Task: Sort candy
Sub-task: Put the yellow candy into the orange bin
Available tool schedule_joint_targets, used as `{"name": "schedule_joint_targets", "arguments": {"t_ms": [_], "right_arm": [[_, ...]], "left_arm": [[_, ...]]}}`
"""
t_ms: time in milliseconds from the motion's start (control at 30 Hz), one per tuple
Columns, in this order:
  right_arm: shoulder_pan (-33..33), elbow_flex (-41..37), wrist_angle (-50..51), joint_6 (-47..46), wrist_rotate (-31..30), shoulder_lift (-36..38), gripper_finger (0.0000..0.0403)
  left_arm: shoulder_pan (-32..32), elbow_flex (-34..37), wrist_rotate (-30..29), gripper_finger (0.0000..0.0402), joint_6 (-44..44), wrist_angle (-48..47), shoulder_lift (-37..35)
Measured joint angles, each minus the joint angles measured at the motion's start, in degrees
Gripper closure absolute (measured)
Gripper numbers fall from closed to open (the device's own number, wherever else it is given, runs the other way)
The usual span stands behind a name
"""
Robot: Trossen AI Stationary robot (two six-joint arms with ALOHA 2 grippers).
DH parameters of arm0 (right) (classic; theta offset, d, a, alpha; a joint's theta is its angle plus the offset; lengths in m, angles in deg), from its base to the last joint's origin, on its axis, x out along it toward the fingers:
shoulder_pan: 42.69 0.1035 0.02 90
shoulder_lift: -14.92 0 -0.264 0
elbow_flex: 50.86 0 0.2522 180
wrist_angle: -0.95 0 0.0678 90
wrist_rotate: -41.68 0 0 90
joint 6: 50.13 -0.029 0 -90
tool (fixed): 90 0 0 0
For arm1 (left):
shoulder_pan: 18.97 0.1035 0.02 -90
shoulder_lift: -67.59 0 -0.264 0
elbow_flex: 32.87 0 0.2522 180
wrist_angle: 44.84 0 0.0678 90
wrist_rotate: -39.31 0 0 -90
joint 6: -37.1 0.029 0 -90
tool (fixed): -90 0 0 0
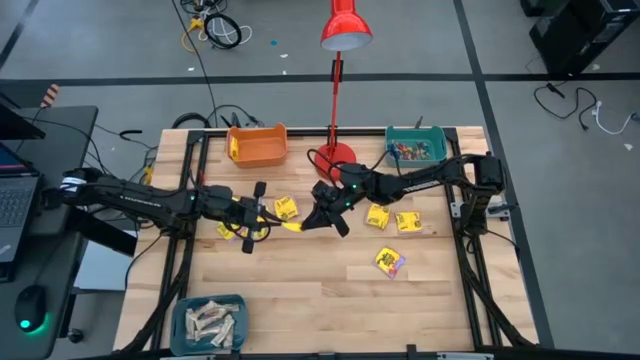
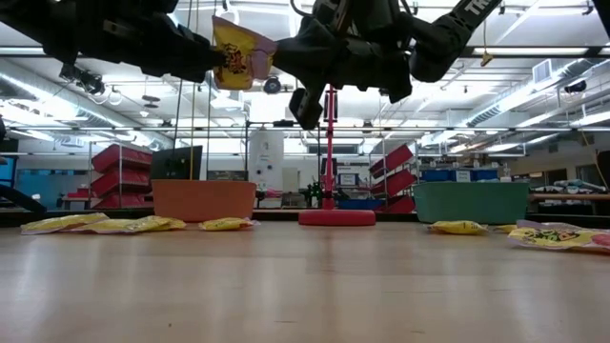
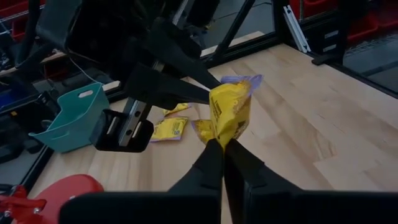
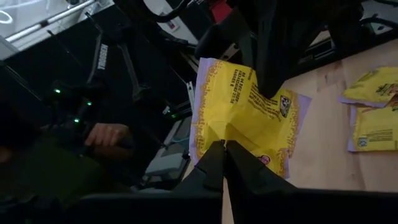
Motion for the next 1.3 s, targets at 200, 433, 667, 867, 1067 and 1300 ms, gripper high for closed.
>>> {"name": "schedule_joint_targets", "arguments": {"t_ms": [200, 433, 667, 867, 1067, 1300], "right_arm": [[-1.0, 0.0, -0.4, -3.3, 3.3, 0.2, 0.0365], [-1.9, 0.0, 0.1, -3.7, 4.9, 0.2, 0.0340], [-1.4, 0.0, 1.1, -0.8, 6.7, 0.3, 0.0350], [-0.1, 0.0, 1.4, 5.3, 8.5, 0.3, 0.0369], [0.6, 0.0, 1.5, 10.9, 8.6, 0.3, 0.0392], [1.4, 0.0, 1.8, 14.5, 10.8, 0.3, 0.0400]], "left_arm": [[0.0, 0.0, 1.0, 0.0400, -0.1, -0.2, -1.6], [0.0, 0.0, 4.3, 0.0401, -1.8, -3.0, -6.6], [0.0, -2.5, -4.1, 0.0401, -3.5, -11.4, -13.2], [0.7, -13.4, -25.9, 0.0401, -13.4, -34.7, -15.5], [5.4, -23.0, -34.1, 0.0401, -24.5, -53.0, -15.1], [15.2, -25.9, -32.2, 0.0401, -25.0, -60.8, -14.6]]}}
